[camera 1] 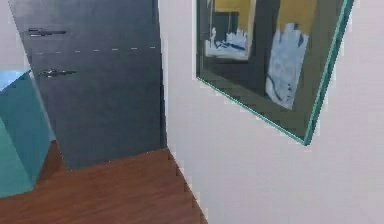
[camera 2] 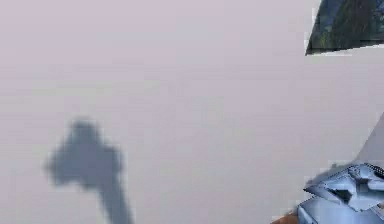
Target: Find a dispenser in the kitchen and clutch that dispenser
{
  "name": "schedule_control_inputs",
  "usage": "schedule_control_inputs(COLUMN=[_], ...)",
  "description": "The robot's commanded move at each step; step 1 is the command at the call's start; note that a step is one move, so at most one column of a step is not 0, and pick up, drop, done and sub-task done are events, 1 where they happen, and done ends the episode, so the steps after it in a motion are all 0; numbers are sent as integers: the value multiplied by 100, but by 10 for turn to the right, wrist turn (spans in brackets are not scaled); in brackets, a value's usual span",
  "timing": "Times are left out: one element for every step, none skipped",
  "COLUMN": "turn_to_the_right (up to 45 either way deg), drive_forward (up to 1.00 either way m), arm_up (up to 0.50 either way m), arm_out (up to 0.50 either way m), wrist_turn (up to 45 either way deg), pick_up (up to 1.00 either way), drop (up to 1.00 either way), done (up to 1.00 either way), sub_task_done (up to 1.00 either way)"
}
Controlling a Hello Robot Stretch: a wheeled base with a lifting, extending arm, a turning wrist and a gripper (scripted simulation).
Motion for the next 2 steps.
schedule_control_inputs(turn_to_the_right=[-450,-450], drive_forward=[0,0], arm_up=[0,0], arm_out=[0,0], wrist_turn=[0,0], pick_up=[0,0], drop=[0,0], done=[0,0], sub_task_done=[0,0])
